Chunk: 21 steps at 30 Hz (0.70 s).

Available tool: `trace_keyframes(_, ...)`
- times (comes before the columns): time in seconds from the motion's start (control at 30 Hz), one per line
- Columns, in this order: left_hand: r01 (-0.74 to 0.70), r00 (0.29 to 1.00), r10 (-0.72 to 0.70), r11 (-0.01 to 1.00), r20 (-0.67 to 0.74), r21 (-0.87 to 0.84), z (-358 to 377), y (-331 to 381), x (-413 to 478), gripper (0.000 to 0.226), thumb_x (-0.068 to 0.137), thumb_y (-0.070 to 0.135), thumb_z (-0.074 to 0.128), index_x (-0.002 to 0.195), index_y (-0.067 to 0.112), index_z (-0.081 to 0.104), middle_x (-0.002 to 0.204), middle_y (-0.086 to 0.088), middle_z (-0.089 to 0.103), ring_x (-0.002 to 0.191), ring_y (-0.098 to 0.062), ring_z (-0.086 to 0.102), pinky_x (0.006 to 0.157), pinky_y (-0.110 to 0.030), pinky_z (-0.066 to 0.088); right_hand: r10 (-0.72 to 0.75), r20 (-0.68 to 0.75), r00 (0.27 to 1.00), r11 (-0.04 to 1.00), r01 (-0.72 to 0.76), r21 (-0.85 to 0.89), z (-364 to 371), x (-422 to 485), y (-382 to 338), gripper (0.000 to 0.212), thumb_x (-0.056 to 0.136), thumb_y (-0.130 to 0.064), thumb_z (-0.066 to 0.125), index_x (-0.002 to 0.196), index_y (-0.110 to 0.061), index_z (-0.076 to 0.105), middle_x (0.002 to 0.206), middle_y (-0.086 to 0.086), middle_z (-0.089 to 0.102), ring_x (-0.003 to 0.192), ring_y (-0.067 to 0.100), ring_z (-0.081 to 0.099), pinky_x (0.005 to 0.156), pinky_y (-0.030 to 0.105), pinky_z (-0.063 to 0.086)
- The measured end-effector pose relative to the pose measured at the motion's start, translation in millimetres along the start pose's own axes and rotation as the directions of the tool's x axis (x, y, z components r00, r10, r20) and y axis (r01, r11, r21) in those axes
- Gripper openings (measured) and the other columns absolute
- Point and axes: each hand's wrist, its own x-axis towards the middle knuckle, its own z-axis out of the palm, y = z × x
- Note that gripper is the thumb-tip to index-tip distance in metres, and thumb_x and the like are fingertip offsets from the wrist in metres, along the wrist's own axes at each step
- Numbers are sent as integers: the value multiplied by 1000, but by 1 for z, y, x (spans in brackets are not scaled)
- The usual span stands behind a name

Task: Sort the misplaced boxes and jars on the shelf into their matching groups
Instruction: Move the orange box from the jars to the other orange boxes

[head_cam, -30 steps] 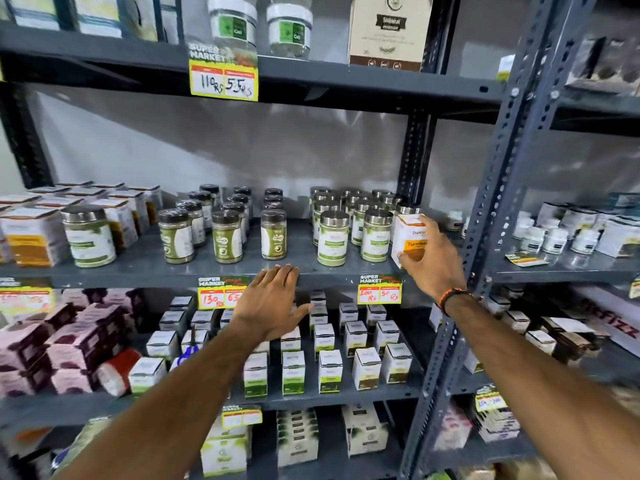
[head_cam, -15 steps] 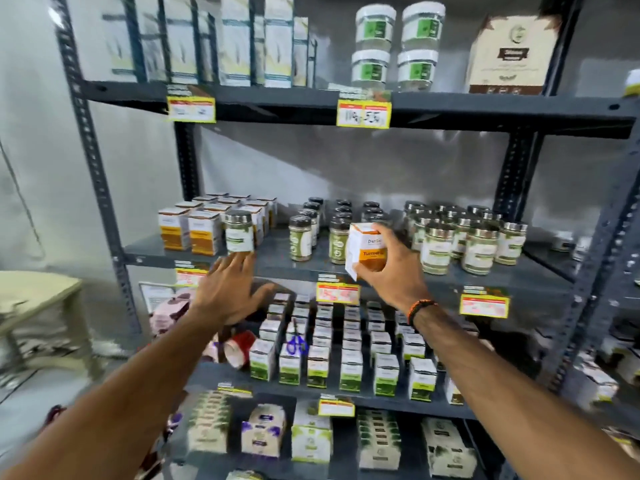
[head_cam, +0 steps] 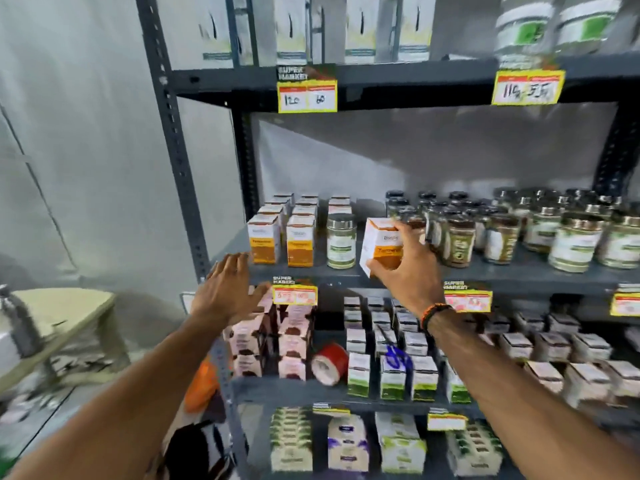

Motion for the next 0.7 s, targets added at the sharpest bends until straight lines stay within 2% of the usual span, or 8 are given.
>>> trace_keyframes(0.07, -8, 1000, 8, 1000, 11, 25, 8, -14, 9, 88, 88, 59, 65, 146, -3, 39, 146, -25, 49, 138, -41, 44, 112, -54, 41, 11, -29, 1000, 999, -12, -46, 8, 0, -7, 85, 78, -43, 84, 151, -35, 40, 123, -3, 72, 92, 6, 64, 82, 20, 53)
trace_keyframes(0.1, -18, 1000, 18, 999, 12, 33, 13, -19, 12, 90, 88, 62, 62, 146, -2, 38, 147, -25, 48, 138, -40, 43, 111, -54, 43, 16, -40, 999, 998, -19, -64, 11, 0, -9, 85, 79, -42, 84, 151, -35, 39, 123, -2, 72, 92, 6, 62, 82, 20, 53)
trace_keyframes(0.27, -29, 999, 29, 999, 34, 12, 32, -30, 26, 90, 90, 69, 51, 150, 4, 32, 152, -18, 45, 138, -36, 45, 103, -56, 47, 104, 0, 995, 982, -103, -157, 23, 12, -7, 88, 82, -42, 83, 154, -37, 32, 129, 4, 70, 104, 21, 71, 88, 41, 62)
trace_keyframes(0.37, -101, 994, 99, 994, 48, 52, 45, -34, 33, 91, 91, 71, 45, 151, 3, 34, 153, -19, 46, 141, -36, 42, 114, -51, 40, 152, 42, 987, 967, -140, -214, 31, 16, -2, 89, 83, -42, 82, 155, -37, 29, 127, 7, 70, 103, 23, 71, 86, 42, 62)
trace_keyframes(0.5, -119, 993, 120, 987, -2, 111, 55, -39, 39, 93, 90, 73, 33, 146, 0, 44, 147, -21, 52, 137, -37, 48, 114, -51, 38, 163, 60, 985, 965, -147, -218, 39, 19, 0, 89, 85, -43, 81, 156, -36, 27, 123, 8, 68, 102, 24, 70, 87, 44, 61)
trace_keyframes(0.6, -126, 991, 130, 985, -25, 116, 63, -40, 38, 91, 92, 73, 36, 149, 2, 41, 152, -20, 48, 142, -36, 43, 118, -50, 32, 144, 77, 987, 961, -121, -247, 37, 20, -5, 94, 86, -44, 80, 159, -32, 22, 137, 11, 62, 109, 29, 69, 89, 48, 60)
trace_keyframes(0.7, -115, 993, 118, 988, -21, 104, 67, -45, 38, 94, 92, 75, 30, 154, 4, 35, 158, -18, 41, 147, -33, 35, 122, -47, 24, 111, -12, 994, 919, -107, -380, 29, 18, -17, 98, 84, -50, 78, 160, -26, 20, 148, 14, 53, 108, 37, 69, 80, 51, 62)
